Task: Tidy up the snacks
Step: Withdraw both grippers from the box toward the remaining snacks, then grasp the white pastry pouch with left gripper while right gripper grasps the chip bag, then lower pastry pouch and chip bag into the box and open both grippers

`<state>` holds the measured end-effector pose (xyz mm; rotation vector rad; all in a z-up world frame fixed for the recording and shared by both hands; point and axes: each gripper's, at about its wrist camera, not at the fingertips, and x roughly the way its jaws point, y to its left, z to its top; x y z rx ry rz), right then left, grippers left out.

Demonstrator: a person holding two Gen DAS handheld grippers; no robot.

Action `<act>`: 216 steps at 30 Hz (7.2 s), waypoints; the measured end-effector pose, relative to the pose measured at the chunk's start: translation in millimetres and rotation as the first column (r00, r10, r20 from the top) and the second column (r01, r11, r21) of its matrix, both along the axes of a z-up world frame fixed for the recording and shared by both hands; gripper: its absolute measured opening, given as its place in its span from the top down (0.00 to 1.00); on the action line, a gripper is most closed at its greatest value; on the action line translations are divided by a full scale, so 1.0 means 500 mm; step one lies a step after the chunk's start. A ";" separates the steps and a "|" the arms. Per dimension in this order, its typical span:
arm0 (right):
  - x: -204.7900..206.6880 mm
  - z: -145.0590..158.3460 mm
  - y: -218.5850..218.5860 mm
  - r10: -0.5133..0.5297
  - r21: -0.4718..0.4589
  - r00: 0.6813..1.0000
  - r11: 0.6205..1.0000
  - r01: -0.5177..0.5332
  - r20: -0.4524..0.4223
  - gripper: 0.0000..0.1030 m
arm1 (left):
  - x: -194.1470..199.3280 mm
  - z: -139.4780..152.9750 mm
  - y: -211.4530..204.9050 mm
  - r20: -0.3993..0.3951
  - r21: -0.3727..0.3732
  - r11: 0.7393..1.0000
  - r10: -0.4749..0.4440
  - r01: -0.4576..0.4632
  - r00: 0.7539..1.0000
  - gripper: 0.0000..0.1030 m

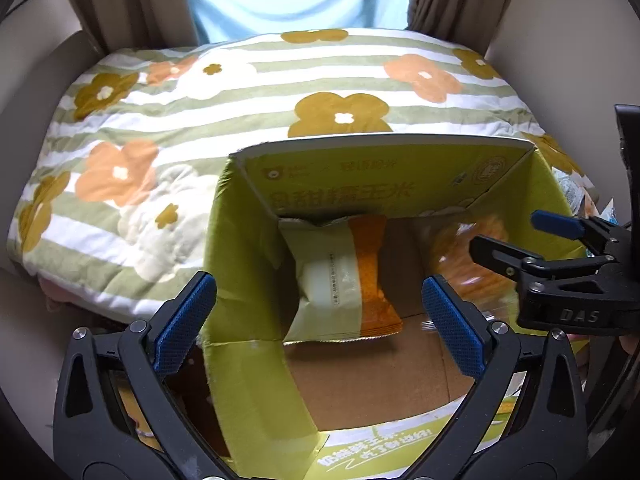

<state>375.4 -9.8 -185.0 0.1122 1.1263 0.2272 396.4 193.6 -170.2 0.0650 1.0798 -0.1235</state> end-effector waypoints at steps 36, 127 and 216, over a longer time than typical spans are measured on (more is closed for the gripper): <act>-0.336 0.215 -0.281 0.001 -0.022 0.975 1.000 0.004 0.223 0.00 | -0.347 0.167 -0.209 0.137 -0.100 0.986 0.146 -0.133 0.980 0.01; -0.439 -0.116 -0.753 -0.299 0.130 0.950 0.942 0.309 -0.095 0.48 | -0.289 -0.159 -0.705 -0.304 -0.317 0.926 0.103 -0.203 0.947 0.30; -0.180 0.044 -0.077 0.037 0.157 0.996 0.986 -0.049 0.076 0.00 | -0.225 0.033 -0.018 0.010 -0.124 0.977 0.174 -0.172 0.985 0.00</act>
